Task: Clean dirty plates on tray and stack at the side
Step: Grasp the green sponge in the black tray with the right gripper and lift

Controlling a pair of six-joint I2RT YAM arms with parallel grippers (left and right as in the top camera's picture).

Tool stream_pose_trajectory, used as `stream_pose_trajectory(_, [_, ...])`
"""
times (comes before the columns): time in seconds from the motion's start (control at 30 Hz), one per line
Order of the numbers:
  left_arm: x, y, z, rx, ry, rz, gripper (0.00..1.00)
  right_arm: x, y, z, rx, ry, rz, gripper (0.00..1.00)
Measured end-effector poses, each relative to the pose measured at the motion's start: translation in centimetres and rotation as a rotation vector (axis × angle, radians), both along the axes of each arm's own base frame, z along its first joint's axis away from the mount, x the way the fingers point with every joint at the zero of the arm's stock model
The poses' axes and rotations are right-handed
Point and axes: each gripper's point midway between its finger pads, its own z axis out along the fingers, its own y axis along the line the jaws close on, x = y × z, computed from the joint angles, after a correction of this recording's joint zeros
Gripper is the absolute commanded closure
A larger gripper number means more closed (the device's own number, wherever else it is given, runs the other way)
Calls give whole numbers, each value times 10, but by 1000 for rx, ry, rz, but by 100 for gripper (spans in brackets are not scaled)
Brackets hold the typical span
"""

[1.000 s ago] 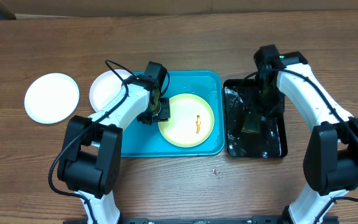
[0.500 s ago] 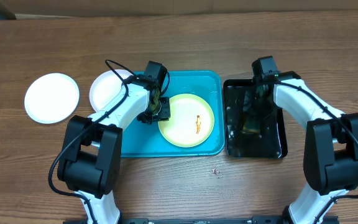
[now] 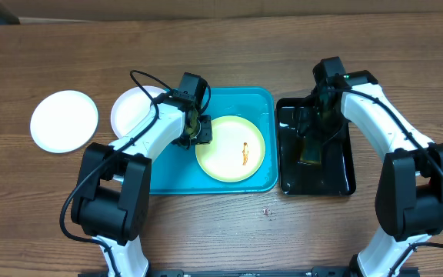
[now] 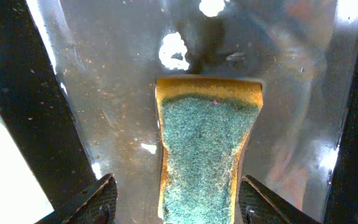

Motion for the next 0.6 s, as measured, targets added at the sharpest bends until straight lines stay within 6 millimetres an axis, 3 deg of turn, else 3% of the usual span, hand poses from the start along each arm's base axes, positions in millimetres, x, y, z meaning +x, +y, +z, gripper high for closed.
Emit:
stream_pose_trajectory(0.1, [-2,0,0,3,6,-2,91,0,-1,-9,-4,-10,1,55])
stream_pose_trajectory(0.17, [-2,0,0,5,7,-6,92,-4,-2,-20,-5,-10,2,87])
stream_pose_trajectory(0.23, [-2,0,0,5,8,-7,90,-13,-4,-32,-14,5,-1,96])
stream_pose_trajectory(0.3, [-3,0,0,6,8,-8,86,-19,-6,-39,-17,19,-8,94])
stream_pose_trajectory(0.37, [-3,0,-1,7,9,-7,85,-21,-6,-39,-18,24,-13,76])
stream_pose_trajectory(0.47, [-3,0,-1,7,9,-7,77,-28,-7,-34,-26,64,-9,58])
stream_pose_trajectory(0.6, [-3,0,-1,7,10,-7,69,-26,-7,-20,-27,78,-6,51])
